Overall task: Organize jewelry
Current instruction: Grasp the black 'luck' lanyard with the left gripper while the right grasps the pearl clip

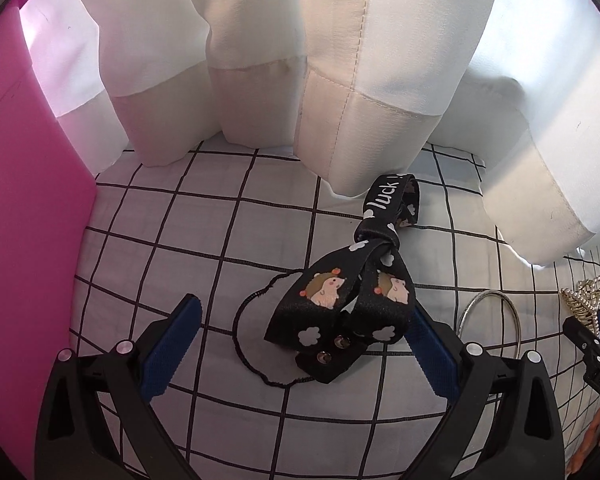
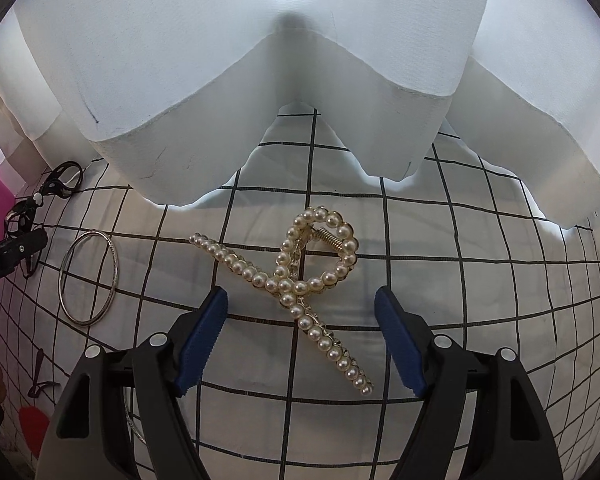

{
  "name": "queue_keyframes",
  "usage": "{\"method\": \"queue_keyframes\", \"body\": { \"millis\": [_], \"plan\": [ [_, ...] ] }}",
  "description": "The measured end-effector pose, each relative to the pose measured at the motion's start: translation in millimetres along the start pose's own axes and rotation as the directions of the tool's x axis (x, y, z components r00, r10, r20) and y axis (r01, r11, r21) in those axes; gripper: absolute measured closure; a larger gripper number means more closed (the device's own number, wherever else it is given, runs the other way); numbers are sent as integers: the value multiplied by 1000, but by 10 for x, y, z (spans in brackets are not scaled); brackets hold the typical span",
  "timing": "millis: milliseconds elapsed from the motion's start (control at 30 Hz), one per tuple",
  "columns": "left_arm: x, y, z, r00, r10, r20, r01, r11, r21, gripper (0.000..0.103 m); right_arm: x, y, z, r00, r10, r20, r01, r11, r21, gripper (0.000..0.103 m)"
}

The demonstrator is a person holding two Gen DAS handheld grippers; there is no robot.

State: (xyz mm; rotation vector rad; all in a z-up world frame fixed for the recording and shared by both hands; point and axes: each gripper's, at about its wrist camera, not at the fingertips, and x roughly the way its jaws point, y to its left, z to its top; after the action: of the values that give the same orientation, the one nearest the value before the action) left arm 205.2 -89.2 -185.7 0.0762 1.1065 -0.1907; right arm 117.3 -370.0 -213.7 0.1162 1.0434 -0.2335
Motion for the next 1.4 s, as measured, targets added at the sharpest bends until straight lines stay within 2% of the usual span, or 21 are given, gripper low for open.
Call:
{"method": "queue_keyframes", "body": {
  "millis": [367, 600, 667, 700, 733, 833, 867, 900, 967, 1000, 1067, 1200, 1400],
  "plan": [
    [197, -30, 93, 999, 23, 32, -24, 999, 23, 6, 145, 196, 149, 999, -18, 32, 18, 1000, 3, 26],
    [273, -127, 200, 997, 34, 62, -38, 998, 57, 6, 152, 224, 84, 998, -12, 57, 12, 1000, 5, 27],
    [298, -226, 231, 997, 35, 73, -41, 996, 74, 10, 123, 222, 48, 998, -6, 62, 6, 1000, -1, 30],
    [305, -278, 229, 997, 27, 78, -34, 996, 81, 15, 97, 226, 27, 998, -4, 69, 5, 1000, -8, 39],
    [290, -287, 224, 997, 16, 79, -23, 996, 88, 23, 82, 237, 17, 998, -8, 68, 9, 1000, -13, 43],
    [294, -387, 235, 996, 0, 85, -9, 994, 112, 35, 54, 242, -13, 997, -8, 72, 8, 1000, -6, 43],
    [293, -419, 239, 996, -12, 85, 2, 993, 119, 46, 48, 250, -21, 997, -9, 73, 10, 1000, -7, 43],
    [294, -446, 243, 996, -22, 85, 11, 992, 125, 61, 41, 250, -28, 997, -11, 74, 11, 1000, -4, 43],
    [293, -506, 258, 996, -10, 85, -2, 990, 143, 83, 16, 221, -38, 997, -11, 75, 11, 1000, 0, 43],
    [307, -553, 260, 996, -4, 84, -9, 989, 150, 87, 2, 223, -44, 997, -8, 81, 8, 1000, 2, 50],
    [301, -610, 276, 996, -10, 89, -4, 987, 163, 99, -15, 221, -72, 997, -7, 77, 7, 1000, 0, 49],
    [226, -702, 281, 993, -16, 121, -8, 981, 193, 100, -54, 237, -146, 997, -2, 81, 1, 1000, 8, 49],
    [35, -749, 244, 988, -24, 153, -2, 986, 164, 100, -151, 153, -261, 996, 11, 89, -14, 999, 33, 50]
  ]
}}
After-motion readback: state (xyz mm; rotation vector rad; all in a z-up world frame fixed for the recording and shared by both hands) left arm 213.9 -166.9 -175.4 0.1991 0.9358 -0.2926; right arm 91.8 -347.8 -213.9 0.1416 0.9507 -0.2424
